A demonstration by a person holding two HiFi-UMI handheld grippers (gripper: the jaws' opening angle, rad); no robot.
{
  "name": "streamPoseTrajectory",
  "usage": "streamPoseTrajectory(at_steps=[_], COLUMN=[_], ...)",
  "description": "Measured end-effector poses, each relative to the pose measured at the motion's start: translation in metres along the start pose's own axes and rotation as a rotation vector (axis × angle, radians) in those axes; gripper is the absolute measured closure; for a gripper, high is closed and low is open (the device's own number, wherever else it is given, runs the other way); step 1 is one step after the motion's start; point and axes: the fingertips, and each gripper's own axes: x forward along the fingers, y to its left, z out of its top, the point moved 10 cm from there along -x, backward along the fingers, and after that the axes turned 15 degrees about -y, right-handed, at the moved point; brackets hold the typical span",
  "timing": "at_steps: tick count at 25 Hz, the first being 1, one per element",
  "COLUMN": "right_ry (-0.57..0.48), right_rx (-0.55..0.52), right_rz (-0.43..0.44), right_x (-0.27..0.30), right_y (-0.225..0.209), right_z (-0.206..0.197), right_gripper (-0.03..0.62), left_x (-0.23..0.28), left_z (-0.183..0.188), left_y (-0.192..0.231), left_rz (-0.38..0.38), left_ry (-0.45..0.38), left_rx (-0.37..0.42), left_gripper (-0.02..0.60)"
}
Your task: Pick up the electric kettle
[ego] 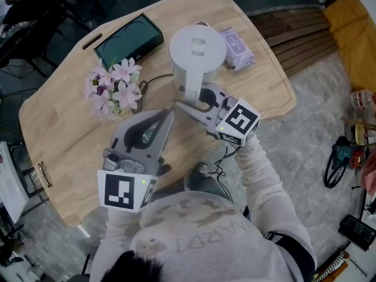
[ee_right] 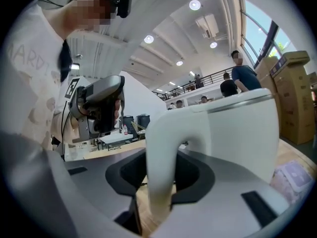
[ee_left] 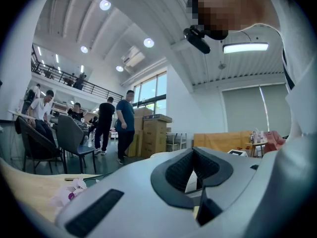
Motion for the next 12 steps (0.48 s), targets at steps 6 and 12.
streamPoseTrajectory(at_steps=[6,12], right_ry=[-0.012,-0.021], right_rx=[-0.019,-0.038], right_rz=[-0.068,-0.105], right_x=[0.007,0.013], right_y=[0.005,0.005], right_z=[-0.002,0.004], right_gripper=[0.465,0.464], left_x=[-0.005,-0.014], left_z=[0.002,0.007], left_y=[0.001,0.007], left_rz=[0.001,0.014], left_ry=[-0.004,-0.002], left_rx=[0.005,0.018], left_gripper=[0.581,0.581])
